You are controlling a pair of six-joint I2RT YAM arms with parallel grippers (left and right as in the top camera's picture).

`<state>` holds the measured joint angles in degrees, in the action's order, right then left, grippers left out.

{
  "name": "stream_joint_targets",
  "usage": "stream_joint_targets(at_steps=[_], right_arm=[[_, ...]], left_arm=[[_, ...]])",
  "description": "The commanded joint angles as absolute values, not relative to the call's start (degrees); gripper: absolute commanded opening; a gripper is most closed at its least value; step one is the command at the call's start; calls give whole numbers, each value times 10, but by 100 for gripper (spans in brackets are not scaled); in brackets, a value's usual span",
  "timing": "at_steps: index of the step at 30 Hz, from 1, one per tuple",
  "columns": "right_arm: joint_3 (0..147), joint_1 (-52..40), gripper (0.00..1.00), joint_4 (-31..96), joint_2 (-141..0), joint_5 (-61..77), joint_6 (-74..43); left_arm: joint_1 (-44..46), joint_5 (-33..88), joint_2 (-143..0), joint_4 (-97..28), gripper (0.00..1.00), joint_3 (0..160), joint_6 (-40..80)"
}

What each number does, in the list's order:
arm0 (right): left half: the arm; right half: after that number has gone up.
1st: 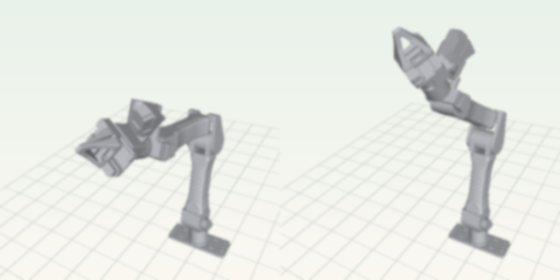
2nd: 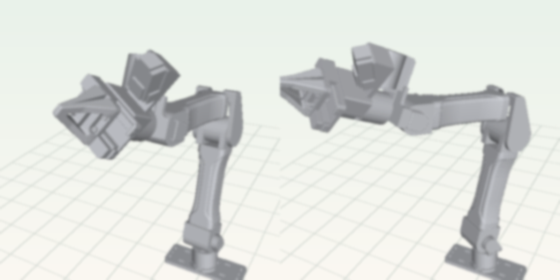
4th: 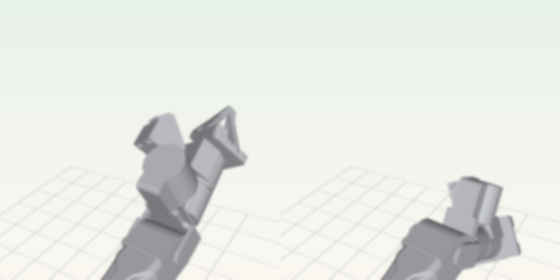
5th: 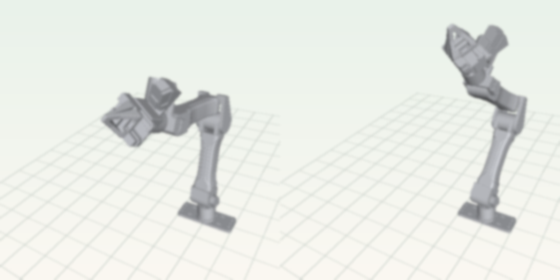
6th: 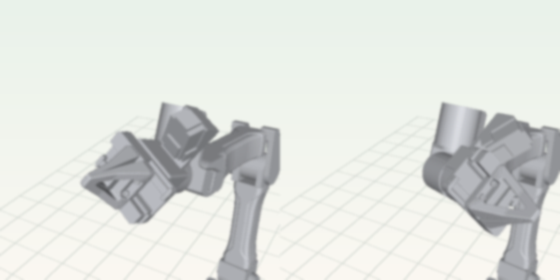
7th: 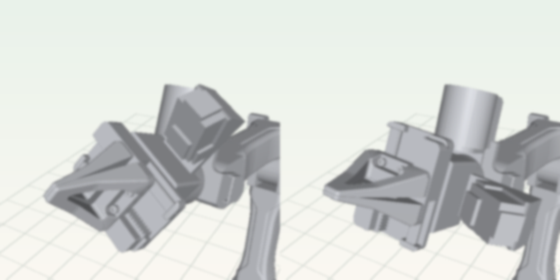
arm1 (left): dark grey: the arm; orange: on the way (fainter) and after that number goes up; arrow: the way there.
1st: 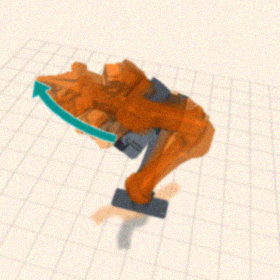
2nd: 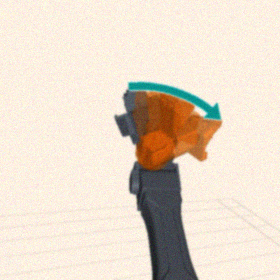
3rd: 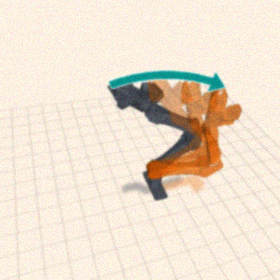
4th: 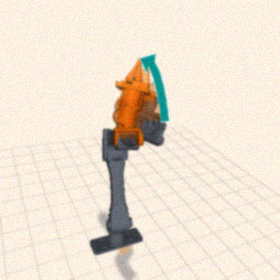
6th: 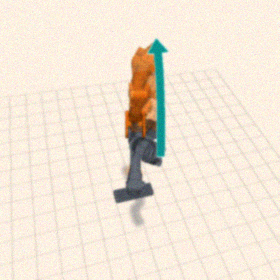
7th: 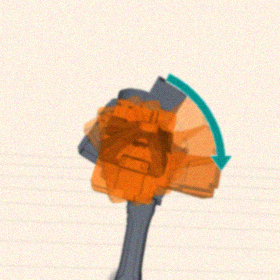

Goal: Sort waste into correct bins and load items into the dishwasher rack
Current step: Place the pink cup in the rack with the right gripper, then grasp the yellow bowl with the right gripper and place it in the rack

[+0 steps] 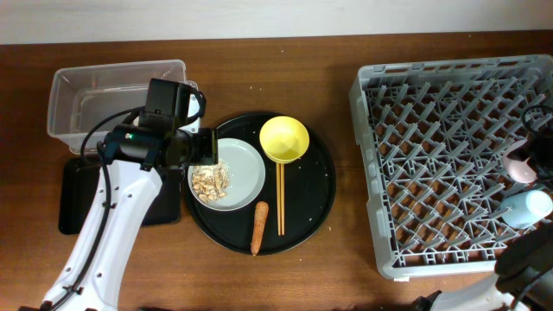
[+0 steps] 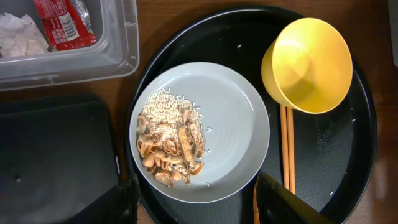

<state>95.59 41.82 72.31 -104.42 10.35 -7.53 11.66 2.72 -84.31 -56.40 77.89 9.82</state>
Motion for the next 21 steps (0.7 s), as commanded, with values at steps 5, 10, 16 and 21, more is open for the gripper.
stream_joint_targets(at_steps=[5, 10, 16, 21], right_arm=[[966, 421, 87, 632, -1080, 120, -80], [1016, 421, 98, 649, -1072, 167, -80], [1070, 351, 98, 741, -1009, 199, -52], [1069, 117, 99, 759, -1008, 203, -6]], left_arm=[[115, 21, -838, -565, 60, 780, 89], [115, 21, -838, -567, 59, 780, 89], [115, 21, -838, -568, 70, 780, 89], [77, 21, -838, -609, 76, 780, 96]])
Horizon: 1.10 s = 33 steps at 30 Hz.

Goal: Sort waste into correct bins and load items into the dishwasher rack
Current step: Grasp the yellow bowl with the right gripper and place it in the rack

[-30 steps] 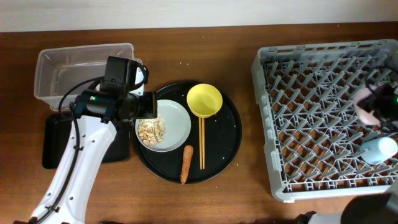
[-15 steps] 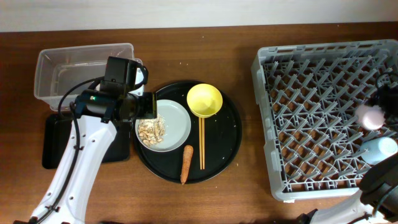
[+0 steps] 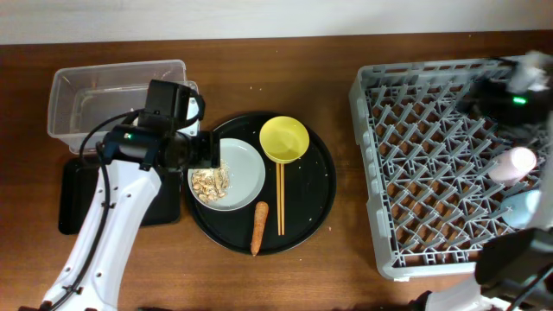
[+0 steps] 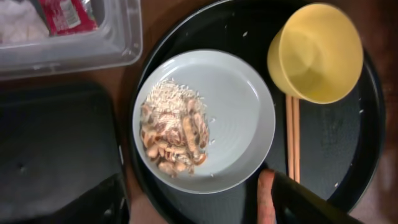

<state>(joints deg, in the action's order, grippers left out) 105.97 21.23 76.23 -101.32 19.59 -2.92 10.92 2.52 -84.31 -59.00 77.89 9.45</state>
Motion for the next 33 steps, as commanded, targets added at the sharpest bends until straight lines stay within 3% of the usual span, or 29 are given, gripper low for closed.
stream_joint_targets(at_steps=[1, 6, 16, 19, 21, 24, 26, 29, 33], right_arm=[[1069, 82, 99, 752, -1010, 201, -6], [1062, -128, 96, 691, -1089, 128, -71], [1062, -202, 79, 604, -1279, 132, -177], [1062, -212, 61, 599, -1307, 132, -182], [1061, -214, 29, 591, -1311, 130, -194], [1062, -206, 11, 593, -1308, 128, -198], [1073, -193, 4, 611, -1300, 128, -198], [1099, -164, 4, 644, -1255, 128, -167], [1138, -110, 4, 707, -1138, 9, -122]], left_arm=[[63, 21, -838, -616, 76, 780, 96], [-30, 21, -838, -630, 77, 780, 95], [-36, 21, -838, -629, 78, 780, 95], [-36, 21, -838, -629, 78, 780, 95], [-36, 21, -838, -629, 78, 780, 95], [-36, 21, -838, -629, 78, 780, 95], [-36, 21, -838, -629, 78, 780, 95], [-36, 21, -838, -629, 78, 780, 95], [-36, 21, -838, -629, 78, 780, 95]])
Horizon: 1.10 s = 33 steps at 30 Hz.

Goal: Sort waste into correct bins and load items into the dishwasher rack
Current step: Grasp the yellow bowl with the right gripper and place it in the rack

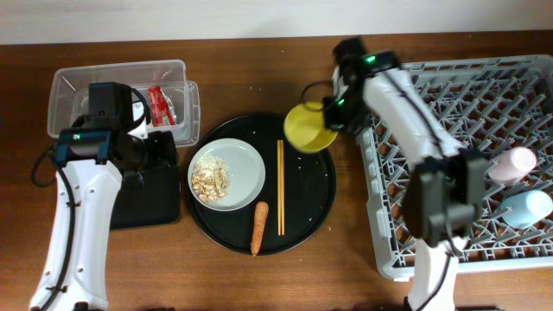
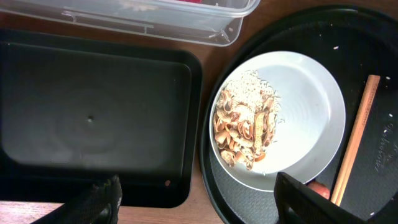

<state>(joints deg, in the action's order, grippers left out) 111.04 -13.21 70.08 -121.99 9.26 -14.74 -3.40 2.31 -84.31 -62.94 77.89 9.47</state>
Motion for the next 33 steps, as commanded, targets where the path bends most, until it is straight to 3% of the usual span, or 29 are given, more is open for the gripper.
stream_joint_targets(at_steps=[1, 6, 14, 21, 27, 33], right_arm=[[1138, -94, 4, 707, -1109, -46, -122], [1138, 3, 4, 684, -1055, -436, -125], [1138, 115, 4, 605, -1155, -685, -179], [1138, 148, 4, 608, -1276, -657, -187], [1071, 111, 4, 683, -1279, -627, -278], [1069, 97, 4, 768, -1278, -522, -280]], left_arm=[[-35, 21, -838, -629, 78, 780, 95], [-35, 21, -838, -629, 78, 780, 95], [-35, 23, -838, -633, 78, 780, 95], [-35, 23, -838, -633, 78, 780, 96], [-35, 23, -838, -633, 78, 780, 96], [-35, 28, -838, -632, 78, 780, 96]])
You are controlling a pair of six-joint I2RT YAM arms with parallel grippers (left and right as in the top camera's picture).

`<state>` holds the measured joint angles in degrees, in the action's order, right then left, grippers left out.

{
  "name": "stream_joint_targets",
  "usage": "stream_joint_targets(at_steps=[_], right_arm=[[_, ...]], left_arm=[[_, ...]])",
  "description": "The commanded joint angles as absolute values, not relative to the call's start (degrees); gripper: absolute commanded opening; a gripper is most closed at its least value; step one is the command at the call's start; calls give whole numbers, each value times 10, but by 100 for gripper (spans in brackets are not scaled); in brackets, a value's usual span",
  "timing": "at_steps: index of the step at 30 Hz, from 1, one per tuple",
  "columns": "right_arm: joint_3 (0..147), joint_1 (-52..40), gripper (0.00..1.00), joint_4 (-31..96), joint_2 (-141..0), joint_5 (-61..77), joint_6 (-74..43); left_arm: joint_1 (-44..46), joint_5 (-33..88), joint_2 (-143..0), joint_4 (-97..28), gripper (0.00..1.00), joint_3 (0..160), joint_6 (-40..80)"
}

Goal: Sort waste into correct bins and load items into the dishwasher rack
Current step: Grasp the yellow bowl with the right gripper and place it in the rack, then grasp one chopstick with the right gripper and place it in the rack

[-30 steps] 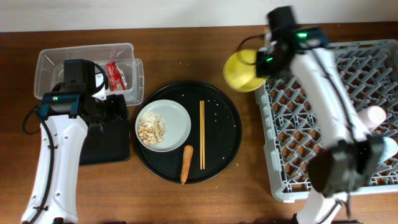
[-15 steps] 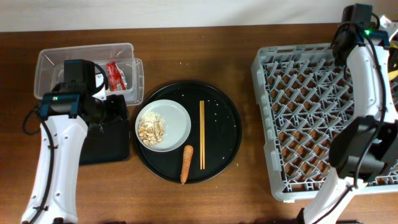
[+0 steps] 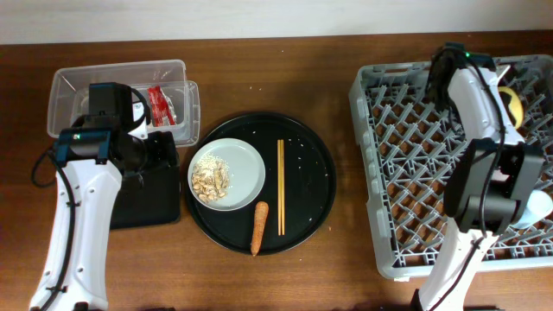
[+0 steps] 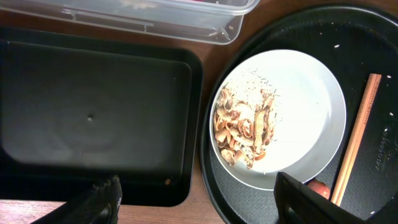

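My left gripper is open and low, straddling the gap between the black rectangular bin and the round black tray. On that tray a white plate holds rice and shell scraps, with wooden chopsticks and a carrot beside it. In the overhead view my right gripper reaches over the far right of the dishwasher rack, shut on the yellow bowl, which is tilted on edge there.
A clear plastic bin with a red wrapper stands at the back left, touching the black bin. A pale cup shows at the rack's right edge behind my right arm. Bare wood lies between tray and rack.
My right gripper has moved with the yellow bowl from the round tray's back-right edge to the far right of the rack. The left arm and the plate are where they were.
At first my left gripper hung open over the plate, and the yellow bowl stood on the tray by the chopsticks. Then my right arm appeared over the rack. Later my left gripper was over the black bin's edge and my right gripper held the bowl, which is now at the rack.
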<state>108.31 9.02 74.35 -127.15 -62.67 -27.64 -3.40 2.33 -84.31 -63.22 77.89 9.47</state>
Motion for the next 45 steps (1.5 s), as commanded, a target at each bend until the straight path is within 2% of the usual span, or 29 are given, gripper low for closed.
stream_joint_targets(at_steps=[1, 2, 3, 4, 5, 7, 9, 10, 11, 12, 14, 18, 20, 24, 30, 35, 45], right_arm=[[1069, 97, 5, 774, -1276, -511, -280], [1069, 97, 9, 785, -1269, -490, -280], [1069, 97, 19, 790, -1257, -473, -283], [1069, 97, 40, 796, -1232, -453, -295], [1069, 97, 51, 798, -1217, -441, -295], [1069, 97, 98, 797, -1145, -377, -290], [1070, 96, 99, 779, -1102, -264, -250], [1070, 96, 98, 772, -1079, -119, -140], [1069, 93, 89, 780, -1065, -20, -109], [1069, 82, 88, 795, -1058, 51, -109], [1066, 36, 88, 815, -1058, 97, -110], [1050, -118, 88, 810, -1072, 99, -115], [1033, -183, 88, 791, -1089, 99, -154], [940, -279, 88, 695, -1114, 99, -229], [814, -349, 88, 539, -1125, 85, -277], [808, -360, 88, 536, -1156, 4, -340], [806, -360, 88, 534, -1198, -6, -350]], left_arm=[[-35, 28, -838, -632, 78, 780, 95], [-35, 28, -838, -632, 78, 780, 95], [-35, 28, -838, -632, 78, 780, 95], [-35, 28, -838, -632, 81, 780, 95], [-35, 28, -838, -632, 81, 780, 95], [-35, 28, -838, -633, 82, 780, 95], [-35, 28, -838, -633, 84, 780, 95], [-35, 27, -838, -632, 87, 780, 95], [-35, 27, -838, -632, 87, 780, 95], [-35, 27, -838, -633, 91, 780, 95], [-35, 27, -838, -633, 92, 780, 95], [-35, 27, -838, -633, 92, 780, 95], [-35, 27, -838, -633, 92, 780, 95], [-35, 27, -838, -633, 93, 780, 95], [-35, 27, -838, -633, 93, 780, 95], [-35, 27, -838, -633, 93, 780, 95], [-35, 27, -838, -633, 93, 780, 95]])
